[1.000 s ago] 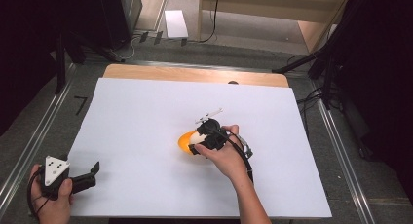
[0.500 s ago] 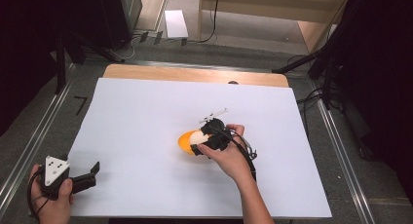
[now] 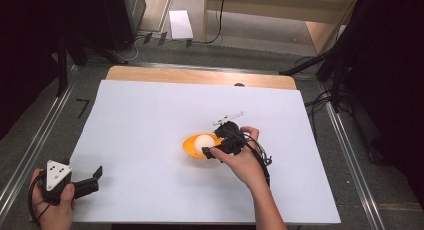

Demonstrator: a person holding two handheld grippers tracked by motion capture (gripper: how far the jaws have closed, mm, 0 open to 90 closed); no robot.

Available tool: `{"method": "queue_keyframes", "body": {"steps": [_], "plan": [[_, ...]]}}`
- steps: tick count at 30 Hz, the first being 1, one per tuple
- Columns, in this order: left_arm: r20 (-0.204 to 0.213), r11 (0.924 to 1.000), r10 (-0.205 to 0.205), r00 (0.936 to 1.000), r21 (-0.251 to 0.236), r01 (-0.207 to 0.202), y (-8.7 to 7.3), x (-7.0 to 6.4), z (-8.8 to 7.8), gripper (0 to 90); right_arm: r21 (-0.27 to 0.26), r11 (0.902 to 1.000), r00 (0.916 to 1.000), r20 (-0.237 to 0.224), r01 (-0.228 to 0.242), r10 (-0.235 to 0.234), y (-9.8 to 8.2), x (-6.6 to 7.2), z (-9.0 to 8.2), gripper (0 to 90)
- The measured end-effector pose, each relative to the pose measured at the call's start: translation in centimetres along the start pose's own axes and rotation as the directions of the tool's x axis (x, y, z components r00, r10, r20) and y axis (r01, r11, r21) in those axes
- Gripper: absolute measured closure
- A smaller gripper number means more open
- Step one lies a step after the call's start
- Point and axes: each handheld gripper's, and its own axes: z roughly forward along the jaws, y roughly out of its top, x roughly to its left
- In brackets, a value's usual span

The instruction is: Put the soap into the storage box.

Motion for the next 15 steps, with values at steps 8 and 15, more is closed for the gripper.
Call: {"method": "queue_keyframes", "body": {"steps": [8, 15], "plan": [[0.0, 1.0, 0.0, 1.0, 0.001, 0.0, 0.0, 0.0, 0.0, 0.0, -0.001, 0.9997, 0.9995, 0.018, -0.025, 0.025, -0.8, -1.1, -0.4, 12.8], [0.0, 1.0, 0.0, 1.0, 0.001, 0.0, 0.0, 0.0, 0.0, 0.0, -0.012, 0.9992, 0.9986, 0.035, -0.039, 0.04, -1.6, -2.1, -1.0, 12.8]]}}
